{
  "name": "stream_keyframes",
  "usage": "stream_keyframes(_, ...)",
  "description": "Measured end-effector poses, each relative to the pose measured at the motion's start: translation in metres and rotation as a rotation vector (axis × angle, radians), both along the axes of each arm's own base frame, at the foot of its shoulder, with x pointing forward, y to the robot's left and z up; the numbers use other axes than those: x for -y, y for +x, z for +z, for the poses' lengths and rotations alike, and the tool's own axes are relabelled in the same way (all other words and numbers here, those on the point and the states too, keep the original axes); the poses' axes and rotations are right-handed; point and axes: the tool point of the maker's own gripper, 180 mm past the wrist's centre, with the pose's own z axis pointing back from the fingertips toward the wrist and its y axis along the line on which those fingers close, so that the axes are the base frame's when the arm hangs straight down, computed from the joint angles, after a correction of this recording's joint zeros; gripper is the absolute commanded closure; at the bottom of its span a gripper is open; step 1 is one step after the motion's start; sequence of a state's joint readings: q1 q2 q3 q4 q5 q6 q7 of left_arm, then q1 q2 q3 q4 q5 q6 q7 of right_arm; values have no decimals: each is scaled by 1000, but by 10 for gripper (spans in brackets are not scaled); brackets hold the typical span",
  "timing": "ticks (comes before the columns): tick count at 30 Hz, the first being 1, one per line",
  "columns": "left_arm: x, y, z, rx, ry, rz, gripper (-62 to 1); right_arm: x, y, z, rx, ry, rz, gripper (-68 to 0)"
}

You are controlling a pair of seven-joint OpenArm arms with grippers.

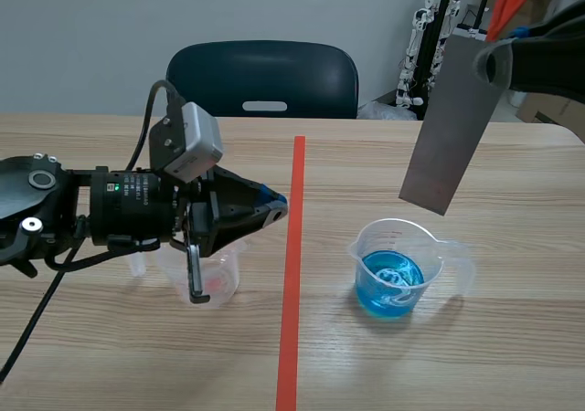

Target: Do the redox reaction experiment. raise the plate out of the solution

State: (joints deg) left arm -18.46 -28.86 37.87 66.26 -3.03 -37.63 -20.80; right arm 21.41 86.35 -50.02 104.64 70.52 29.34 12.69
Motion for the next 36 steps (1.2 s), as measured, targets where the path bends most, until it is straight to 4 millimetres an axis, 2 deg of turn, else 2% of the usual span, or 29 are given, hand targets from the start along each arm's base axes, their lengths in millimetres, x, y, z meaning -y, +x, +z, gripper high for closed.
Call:
stream_keyframes(11, 19, -5, 1, -18, -9, -38, -23, 0, 1, 1, -8, 14, -8, -6)
stream_keyframes(15, 25, 0, -2, -1, 62, -62, -23, 0, 1, 1, -8, 14, -8, -6)
stream_keyframes(19, 35, 1, 5, 19, 53, -89, -23, 0, 1, 1, -8, 14, -8, -6)
stream_keyframes(36, 36, 0, 5, 15, 50, -90, -23, 0, 1, 1, -8, 14, -8, -6)
